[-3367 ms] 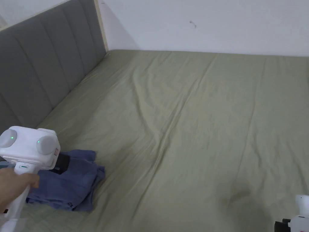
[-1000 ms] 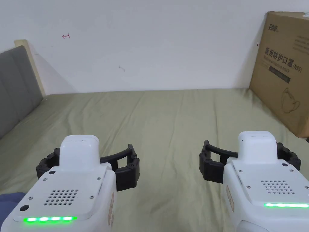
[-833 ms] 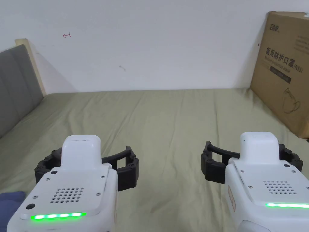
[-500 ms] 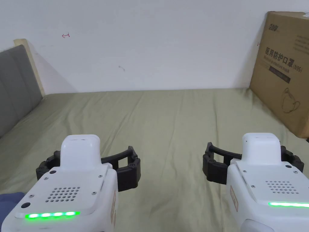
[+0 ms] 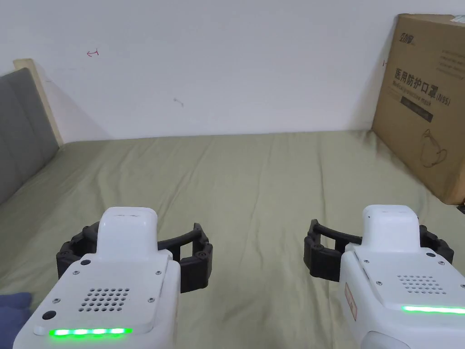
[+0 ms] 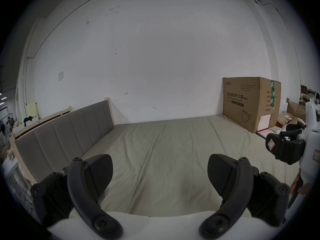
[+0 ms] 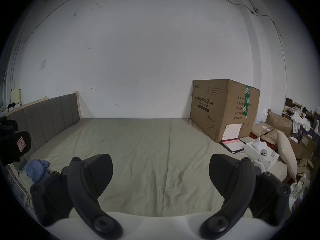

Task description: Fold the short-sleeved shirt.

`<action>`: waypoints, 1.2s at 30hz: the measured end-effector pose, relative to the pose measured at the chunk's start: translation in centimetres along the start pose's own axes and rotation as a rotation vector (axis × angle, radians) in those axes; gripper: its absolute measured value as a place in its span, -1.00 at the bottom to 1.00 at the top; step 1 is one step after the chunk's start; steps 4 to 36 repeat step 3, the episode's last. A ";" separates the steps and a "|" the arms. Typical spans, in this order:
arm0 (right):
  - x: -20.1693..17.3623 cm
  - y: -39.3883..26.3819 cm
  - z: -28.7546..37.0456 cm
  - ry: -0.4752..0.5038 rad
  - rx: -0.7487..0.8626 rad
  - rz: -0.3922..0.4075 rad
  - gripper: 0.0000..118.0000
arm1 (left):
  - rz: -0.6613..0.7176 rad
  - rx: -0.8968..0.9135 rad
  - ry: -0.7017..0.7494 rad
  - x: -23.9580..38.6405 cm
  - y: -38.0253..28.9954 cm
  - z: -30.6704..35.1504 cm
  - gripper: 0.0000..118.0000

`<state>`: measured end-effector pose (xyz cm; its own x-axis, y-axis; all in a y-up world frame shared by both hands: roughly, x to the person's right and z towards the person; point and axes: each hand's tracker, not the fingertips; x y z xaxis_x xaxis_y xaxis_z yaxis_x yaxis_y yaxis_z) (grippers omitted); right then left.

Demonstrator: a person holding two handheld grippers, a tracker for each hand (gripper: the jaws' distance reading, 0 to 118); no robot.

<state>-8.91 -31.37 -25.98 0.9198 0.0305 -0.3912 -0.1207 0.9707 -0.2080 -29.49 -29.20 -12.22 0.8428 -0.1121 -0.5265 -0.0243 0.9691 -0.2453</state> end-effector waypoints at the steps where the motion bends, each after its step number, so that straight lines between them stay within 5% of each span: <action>1: 0.0 0.0 0.0 -0.001 0.002 0.003 0.90 | 0.002 0.004 -0.002 0.0 0.0 0.0 0.91; 36: 0.0 0.0 0.0 -0.002 0.002 0.006 0.90 | 0.016 0.012 0.003 0.0 0.0 0.1 0.91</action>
